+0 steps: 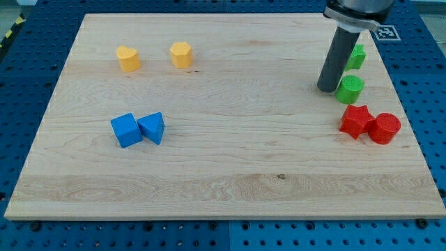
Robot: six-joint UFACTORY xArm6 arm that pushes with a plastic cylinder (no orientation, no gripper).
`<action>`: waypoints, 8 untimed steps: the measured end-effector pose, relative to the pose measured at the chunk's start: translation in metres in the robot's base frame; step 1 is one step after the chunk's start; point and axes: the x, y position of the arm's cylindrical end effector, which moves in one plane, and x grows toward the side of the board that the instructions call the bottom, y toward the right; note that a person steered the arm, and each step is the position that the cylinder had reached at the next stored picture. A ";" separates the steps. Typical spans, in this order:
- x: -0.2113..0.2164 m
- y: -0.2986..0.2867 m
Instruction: Slightly move the green circle near the green star
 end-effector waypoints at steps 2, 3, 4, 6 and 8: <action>0.018 0.000; 0.045 0.000; 0.061 0.009; 0.012 0.048; 0.022 0.055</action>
